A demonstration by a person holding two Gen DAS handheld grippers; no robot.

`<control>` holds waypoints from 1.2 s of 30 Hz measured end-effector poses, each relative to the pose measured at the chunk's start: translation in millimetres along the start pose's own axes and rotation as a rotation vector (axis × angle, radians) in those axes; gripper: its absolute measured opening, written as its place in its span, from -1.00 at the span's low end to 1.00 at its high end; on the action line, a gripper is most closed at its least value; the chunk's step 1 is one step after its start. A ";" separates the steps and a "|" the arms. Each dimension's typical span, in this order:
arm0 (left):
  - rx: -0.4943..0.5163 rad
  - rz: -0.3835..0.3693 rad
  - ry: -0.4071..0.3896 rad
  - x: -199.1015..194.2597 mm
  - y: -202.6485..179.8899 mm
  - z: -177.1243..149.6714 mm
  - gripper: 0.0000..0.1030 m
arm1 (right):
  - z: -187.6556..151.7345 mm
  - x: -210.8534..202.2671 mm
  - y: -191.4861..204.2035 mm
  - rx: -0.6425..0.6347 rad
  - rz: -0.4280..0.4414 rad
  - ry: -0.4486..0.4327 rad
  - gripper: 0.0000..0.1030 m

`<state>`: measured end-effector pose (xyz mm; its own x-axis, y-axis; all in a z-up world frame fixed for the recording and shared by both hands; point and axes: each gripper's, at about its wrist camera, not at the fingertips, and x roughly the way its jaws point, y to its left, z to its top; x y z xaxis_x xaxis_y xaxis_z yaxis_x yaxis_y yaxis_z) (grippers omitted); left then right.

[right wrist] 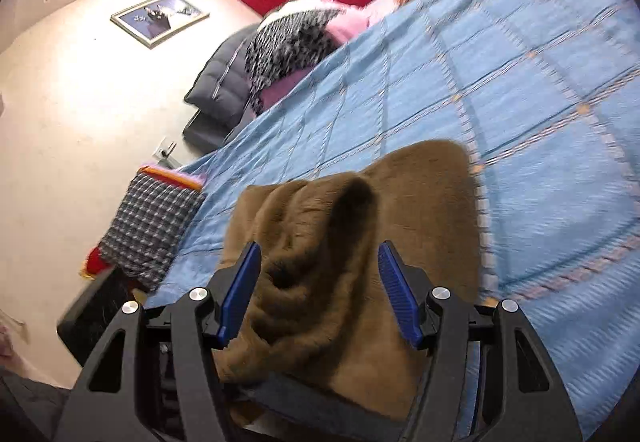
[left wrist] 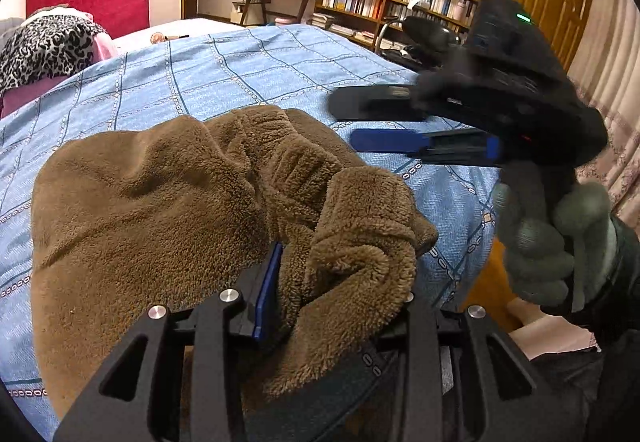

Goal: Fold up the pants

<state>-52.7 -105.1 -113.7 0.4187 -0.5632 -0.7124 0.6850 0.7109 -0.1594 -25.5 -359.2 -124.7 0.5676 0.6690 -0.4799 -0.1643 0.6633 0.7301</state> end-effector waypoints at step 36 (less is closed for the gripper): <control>0.087 -0.126 -0.039 19.2 -30.9 22.6 0.55 | 40.2 -12.2 -29.1 0.011 -0.138 -0.025 -0.17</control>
<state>-52.4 -147.3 -107.0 0.3475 -0.6627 -0.6633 0.7819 0.5953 -0.1851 4.8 -400.2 -120.6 0.6038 0.5634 -0.5639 -0.0746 0.7443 0.6637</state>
